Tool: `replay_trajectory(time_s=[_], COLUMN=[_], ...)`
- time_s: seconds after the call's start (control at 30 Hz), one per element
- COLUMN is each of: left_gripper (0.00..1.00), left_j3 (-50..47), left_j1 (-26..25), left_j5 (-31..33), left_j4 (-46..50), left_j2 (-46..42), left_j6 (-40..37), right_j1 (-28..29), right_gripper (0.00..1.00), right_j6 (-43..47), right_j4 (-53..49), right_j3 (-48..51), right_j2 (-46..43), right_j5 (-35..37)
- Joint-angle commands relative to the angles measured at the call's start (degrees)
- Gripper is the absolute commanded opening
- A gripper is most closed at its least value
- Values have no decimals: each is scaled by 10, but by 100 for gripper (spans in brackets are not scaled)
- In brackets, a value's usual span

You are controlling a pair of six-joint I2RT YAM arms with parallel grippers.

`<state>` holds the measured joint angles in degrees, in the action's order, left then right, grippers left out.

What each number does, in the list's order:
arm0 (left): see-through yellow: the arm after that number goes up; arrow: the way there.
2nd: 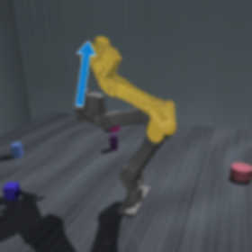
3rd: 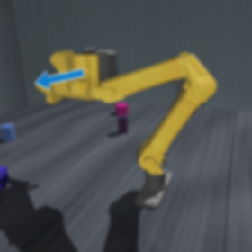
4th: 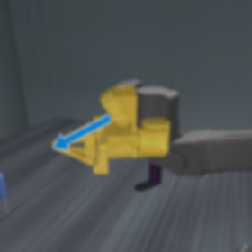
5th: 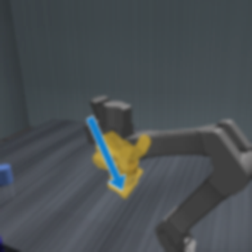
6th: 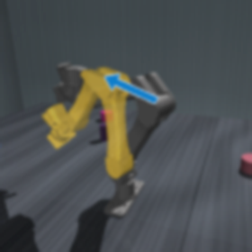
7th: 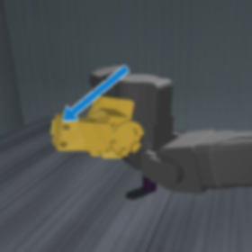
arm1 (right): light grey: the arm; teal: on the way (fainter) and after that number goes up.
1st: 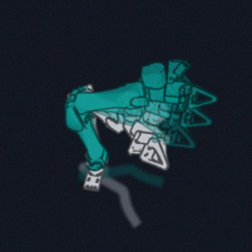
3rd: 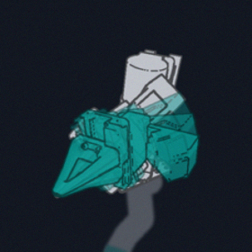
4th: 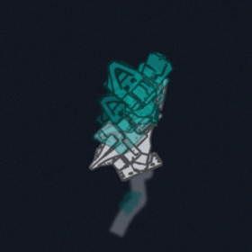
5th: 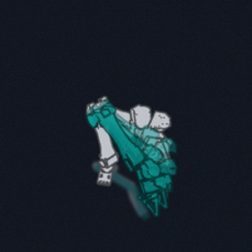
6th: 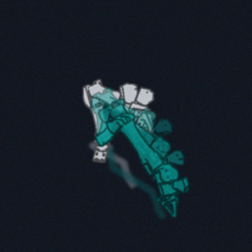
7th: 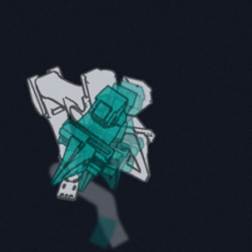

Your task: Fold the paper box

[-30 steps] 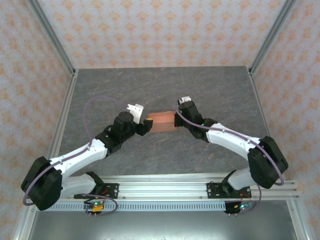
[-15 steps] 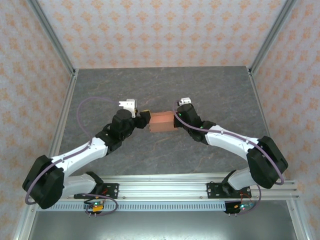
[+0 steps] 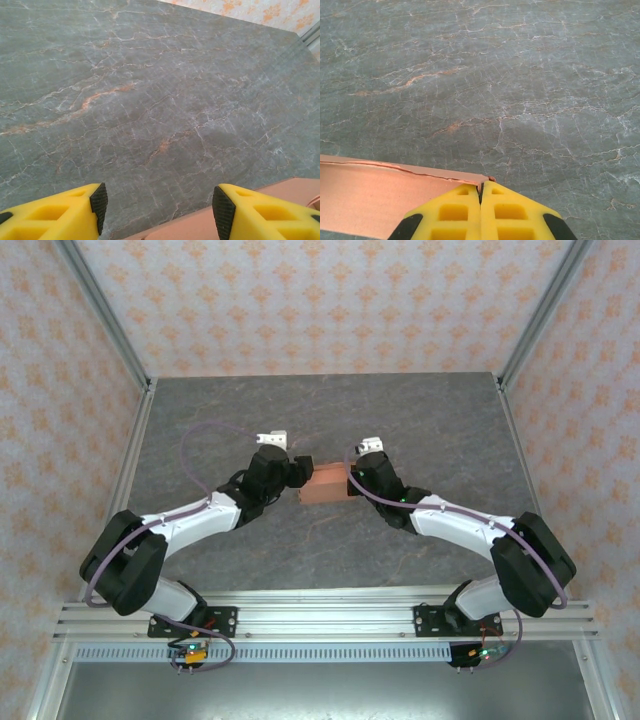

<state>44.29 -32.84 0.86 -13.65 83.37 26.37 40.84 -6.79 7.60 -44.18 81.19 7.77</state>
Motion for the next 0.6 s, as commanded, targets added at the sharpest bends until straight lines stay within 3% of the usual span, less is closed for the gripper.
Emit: replay_trajectory(time_s=[0.0,0.33,0.57], left_gripper=[58,53,53], left_j3=[-31,-115,-142], left_j1=[4,-2,-30], left_j5=[-6,-2,45], left_j4=[-5,-68,-101], left_j2=[-7,-22,-3], left_j6=[15,40,7], right_j1=[3,3,3], right_gripper=[0,7,33], right_j6=[7,-9,8], right_j4=[-7,10,-7], right_j3=[14,18,13], right_j2=[-9,-2,-53], right_j5=[17,17,17])
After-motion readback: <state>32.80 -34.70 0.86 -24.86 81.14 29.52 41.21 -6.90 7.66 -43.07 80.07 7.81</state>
